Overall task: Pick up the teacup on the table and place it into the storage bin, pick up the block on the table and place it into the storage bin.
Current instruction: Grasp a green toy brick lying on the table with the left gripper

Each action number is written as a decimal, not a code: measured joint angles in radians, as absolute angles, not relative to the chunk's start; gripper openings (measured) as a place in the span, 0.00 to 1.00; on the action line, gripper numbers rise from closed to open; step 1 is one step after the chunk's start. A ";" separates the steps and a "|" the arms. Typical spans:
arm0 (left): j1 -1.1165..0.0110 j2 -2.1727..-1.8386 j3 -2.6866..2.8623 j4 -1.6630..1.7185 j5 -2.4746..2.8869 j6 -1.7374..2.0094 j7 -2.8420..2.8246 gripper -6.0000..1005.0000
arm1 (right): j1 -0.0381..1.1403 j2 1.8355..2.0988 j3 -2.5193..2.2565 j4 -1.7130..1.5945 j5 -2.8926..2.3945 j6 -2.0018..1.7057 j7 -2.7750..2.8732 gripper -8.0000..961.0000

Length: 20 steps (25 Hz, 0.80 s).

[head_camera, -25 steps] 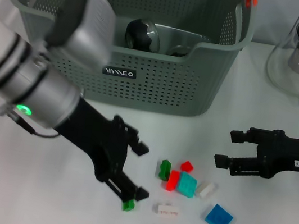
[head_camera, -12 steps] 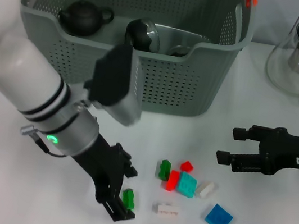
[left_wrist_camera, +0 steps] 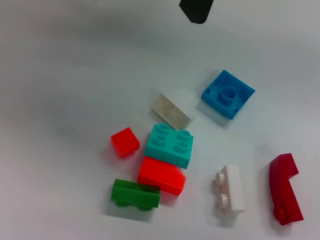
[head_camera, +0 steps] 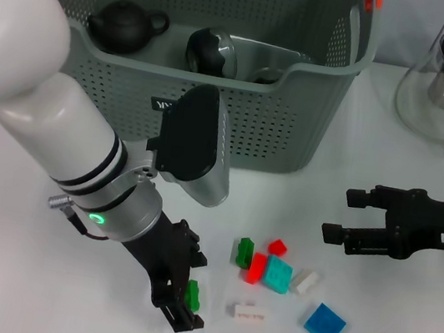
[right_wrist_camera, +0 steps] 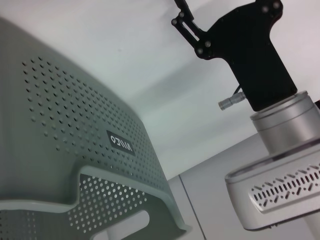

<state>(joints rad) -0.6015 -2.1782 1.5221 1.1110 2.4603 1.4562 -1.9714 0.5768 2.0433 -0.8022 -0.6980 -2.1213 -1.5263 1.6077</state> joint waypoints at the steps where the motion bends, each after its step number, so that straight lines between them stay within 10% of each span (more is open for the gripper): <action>1: -0.601 -2.178 1.526 1.109 2.461 1.450 -1.973 0.89 | 0.577 2.043 -0.802 -0.698 -2.121 -1.526 1.608 0.98; 20: -0.607 -2.178 1.555 1.091 2.475 1.411 -1.997 0.89 | 0.577 2.042 -0.794 -0.698 -2.121 -1.528 1.608 0.99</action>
<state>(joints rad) -0.6067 -2.1782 1.5548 1.0910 2.4751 1.4110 -1.9970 0.5768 2.0417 -0.7944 -0.6980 -2.1215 -1.5276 1.6077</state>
